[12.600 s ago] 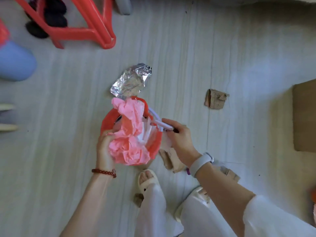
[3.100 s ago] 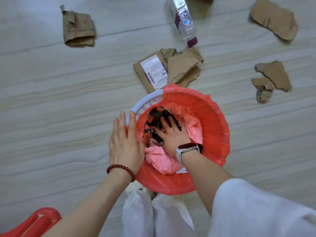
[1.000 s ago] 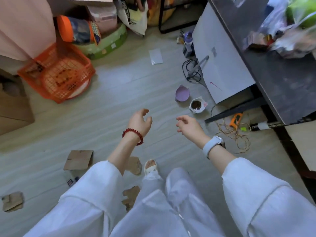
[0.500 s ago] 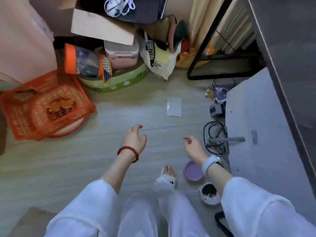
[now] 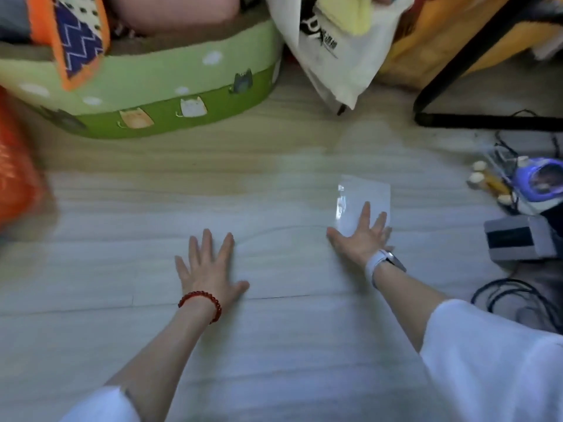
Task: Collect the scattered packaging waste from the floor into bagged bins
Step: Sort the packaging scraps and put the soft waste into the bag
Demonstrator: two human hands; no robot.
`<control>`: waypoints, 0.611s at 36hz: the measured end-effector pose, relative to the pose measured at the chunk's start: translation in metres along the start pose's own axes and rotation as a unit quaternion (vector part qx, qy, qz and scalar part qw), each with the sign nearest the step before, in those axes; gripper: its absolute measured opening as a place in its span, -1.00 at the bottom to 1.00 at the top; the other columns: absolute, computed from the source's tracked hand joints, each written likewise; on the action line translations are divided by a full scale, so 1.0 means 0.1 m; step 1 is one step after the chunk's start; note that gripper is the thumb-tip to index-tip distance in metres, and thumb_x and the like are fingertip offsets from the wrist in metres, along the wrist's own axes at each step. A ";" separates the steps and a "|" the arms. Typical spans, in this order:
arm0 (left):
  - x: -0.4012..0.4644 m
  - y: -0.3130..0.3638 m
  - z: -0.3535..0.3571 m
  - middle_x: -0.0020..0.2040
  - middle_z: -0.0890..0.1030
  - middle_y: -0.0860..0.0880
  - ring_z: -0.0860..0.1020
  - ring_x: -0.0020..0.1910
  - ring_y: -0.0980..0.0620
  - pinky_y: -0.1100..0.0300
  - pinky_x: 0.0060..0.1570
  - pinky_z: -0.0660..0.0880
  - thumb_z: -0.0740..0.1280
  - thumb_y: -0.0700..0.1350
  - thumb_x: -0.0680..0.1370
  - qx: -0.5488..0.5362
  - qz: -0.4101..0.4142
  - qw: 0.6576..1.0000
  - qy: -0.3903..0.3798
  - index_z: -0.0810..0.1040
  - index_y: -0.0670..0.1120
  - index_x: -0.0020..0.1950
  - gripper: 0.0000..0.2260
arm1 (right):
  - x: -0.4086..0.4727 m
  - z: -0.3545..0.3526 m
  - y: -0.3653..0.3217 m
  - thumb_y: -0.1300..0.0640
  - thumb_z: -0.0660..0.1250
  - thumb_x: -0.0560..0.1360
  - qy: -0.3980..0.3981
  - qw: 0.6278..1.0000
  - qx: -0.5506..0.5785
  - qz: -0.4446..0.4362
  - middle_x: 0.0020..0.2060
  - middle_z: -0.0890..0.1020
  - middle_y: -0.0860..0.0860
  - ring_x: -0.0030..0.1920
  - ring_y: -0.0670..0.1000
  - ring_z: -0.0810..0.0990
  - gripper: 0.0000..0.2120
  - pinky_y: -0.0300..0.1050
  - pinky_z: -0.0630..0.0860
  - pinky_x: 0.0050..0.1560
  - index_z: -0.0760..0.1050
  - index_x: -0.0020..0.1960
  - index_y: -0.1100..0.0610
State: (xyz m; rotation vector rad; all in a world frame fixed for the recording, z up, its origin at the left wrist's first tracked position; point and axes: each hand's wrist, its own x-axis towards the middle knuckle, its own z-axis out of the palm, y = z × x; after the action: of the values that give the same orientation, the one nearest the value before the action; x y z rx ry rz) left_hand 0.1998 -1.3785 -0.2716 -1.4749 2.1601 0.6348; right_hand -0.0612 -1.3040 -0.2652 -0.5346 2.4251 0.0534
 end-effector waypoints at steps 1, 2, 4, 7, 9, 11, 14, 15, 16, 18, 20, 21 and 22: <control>0.04 -0.05 0.10 0.49 -0.35 -0.04 -0.33 0.46 -0.13 -0.23 0.40 -0.19 0.21 0.35 0.41 0.002 0.001 1.000 0.004 -0.29 0.18 0.46 -0.15 | 0.06 0.07 0.00 -0.34 0.18 0.42 0.008 1.000 -0.023 0.008 0.51 -0.19 0.09 0.49 0.24 -0.15 -0.13 0.22 0.05 0.39 -0.26 0.49 -0.09; 0.06 -0.10 0.17 0.48 -0.37 -0.03 -0.36 0.46 -0.12 -0.23 0.38 -0.23 0.17 0.39 0.40 0.002 0.004 1.000 0.009 -0.32 0.19 0.45 -0.15 | 0.08 0.14 -0.01 -0.31 0.13 0.46 0.029 0.998 -0.055 0.002 0.51 -0.13 0.14 0.48 0.26 -0.08 -0.20 0.20 0.11 0.37 -0.20 0.50 -0.04; 0.05 -0.17 0.19 0.48 -0.39 0.00 -0.38 0.45 -0.10 -0.20 0.38 -0.27 0.15 0.40 0.40 0.003 0.018 1.000 0.006 -0.34 0.20 0.44 -0.16 | 0.02 0.19 -0.03 -0.08 0.12 0.55 0.100 0.989 -0.103 -0.036 0.44 0.13 0.22 0.37 0.29 0.17 -0.43 0.12 0.30 0.23 0.05 0.48 0.07; -0.02 -0.17 0.02 0.51 -0.30 -0.01 -0.29 0.48 -0.09 -0.15 0.44 -0.14 0.24 0.26 0.44 -0.038 0.014 0.998 -0.038 -0.22 0.18 0.48 -0.20 | -0.13 0.13 -0.03 0.27 0.08 0.54 0.107 0.980 -0.132 -0.101 0.19 0.43 0.23 0.14 0.25 0.41 -0.70 0.02 0.40 -0.10 0.33 0.26 0.23; -0.15 -0.15 -0.19 0.53 -0.17 -0.05 -0.15 0.50 -0.09 -0.09 0.44 0.02 0.30 0.16 0.46 -0.119 -0.006 0.991 -0.052 -0.12 0.12 0.50 -0.23 | -0.29 0.01 -0.04 0.29 0.06 0.54 0.046 0.989 -0.072 -0.121 0.01 0.53 0.27 -0.03 0.25 0.48 -0.82 -0.06 0.32 -0.20 0.38 0.08 0.26; -0.39 -0.13 -0.44 0.53 -0.07 -0.05 -0.04 0.50 -0.08 -0.02 0.42 0.12 0.33 0.08 0.48 -0.199 -0.006 0.979 -0.036 -0.06 0.08 0.51 -0.26 | -0.62 -0.18 -0.12 0.28 0.08 0.54 -0.010 0.988 0.031 -0.150 -0.15 0.54 0.25 -0.14 0.23 0.46 -0.85 -0.10 0.27 -0.24 0.41 -0.01 0.27; -0.88 -0.07 -0.88 0.52 0.03 -0.01 0.11 0.47 -0.04 0.04 0.40 0.18 0.38 -0.01 0.47 -0.362 0.005 0.932 -0.034 0.00 0.07 0.50 -0.26 | -1.29 -0.52 -0.30 0.30 0.16 0.51 -0.107 0.963 0.176 -0.175 -0.33 0.47 0.03 -0.27 0.07 0.42 -0.83 -0.23 0.33 -0.38 0.41 -0.24 0.16; -1.06 -0.05 -1.04 0.51 0.06 0.01 0.17 0.45 -0.04 0.06 0.38 0.23 0.40 -0.03 0.46 -0.434 -0.011 0.900 -0.039 0.01 0.07 0.50 -0.25 | -1.53 -0.65 -0.36 0.30 0.19 0.50 -0.151 0.948 0.223 -0.167 -0.35 0.47 -0.02 -0.30 0.00 0.43 -0.79 -0.34 0.34 -0.42 0.39 -0.27 0.10; -1.25 -0.03 -1.22 0.50 0.07 0.01 0.21 0.43 -0.03 0.10 0.34 0.26 0.41 -0.05 0.45 -0.503 -0.035 0.863 -0.042 0.00 0.08 0.50 -0.24 | -1.77 -0.78 -0.40 0.30 0.23 0.49 -0.200 0.930 0.267 -0.152 -0.33 0.50 -0.03 -0.30 -0.05 0.46 -0.80 -0.38 0.37 -0.39 0.40 -0.26 0.07; -1.64 -0.02 -1.58 0.51 0.06 -0.01 0.17 0.45 -0.02 0.13 0.30 0.23 0.41 -0.06 0.45 -0.598 -0.082 0.796 -0.042 -0.02 0.10 0.50 -0.23 | -2.22 -1.05 -0.45 0.26 0.31 0.42 -0.292 0.890 0.331 -0.116 -0.23 0.58 0.01 -0.25 -0.03 0.55 -0.90 -0.27 0.46 -0.27 0.47 -0.12 0.09; -2.05 -0.05 -1.90 0.52 0.04 -0.02 0.08 0.48 0.01 0.09 0.36 0.15 0.40 -0.05 0.45 -0.620 -0.096 0.777 -0.047 -0.05 0.09 0.50 -0.21 | -2.67 -1.34 -0.48 0.23 0.27 0.28 -0.359 0.854 0.367 -0.087 -0.24 0.59 0.03 -0.28 -0.02 0.57 -0.72 -0.22 0.46 -0.31 0.48 -0.01 0.15; -2.26 -0.06 -2.05 0.52 0.04 -0.02 0.08 0.48 0.02 0.06 0.38 0.14 0.41 -0.04 0.44 -0.622 -0.099 0.775 -0.054 -0.06 0.09 0.50 -0.20 | -2.89 -1.49 -0.50 0.23 0.24 0.23 -0.381 0.841 0.374 -0.084 -0.28 0.57 0.03 -0.32 -0.03 0.56 -0.68 -0.24 0.44 -0.35 0.48 -0.01 0.17; -2.47 -0.08 -2.20 0.52 0.04 -0.01 0.12 0.47 0.01 0.03 0.39 0.17 0.41 -0.05 0.44 -0.632 -0.105 0.765 -0.065 -0.06 0.11 0.50 -0.19 | -3.12 -1.65 -0.51 0.23 0.22 0.21 -0.400 0.832 0.375 -0.085 -0.29 0.55 0.04 -0.35 -0.03 0.53 -0.66 -0.25 0.41 -0.38 0.49 -0.01 0.19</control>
State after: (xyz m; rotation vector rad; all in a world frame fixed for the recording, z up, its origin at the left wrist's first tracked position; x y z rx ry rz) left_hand 0.2659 -1.3319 0.0491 -2.0597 1.2786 2.2780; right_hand 0.0827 -1.2657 0.0583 -0.2639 1.3949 -0.6105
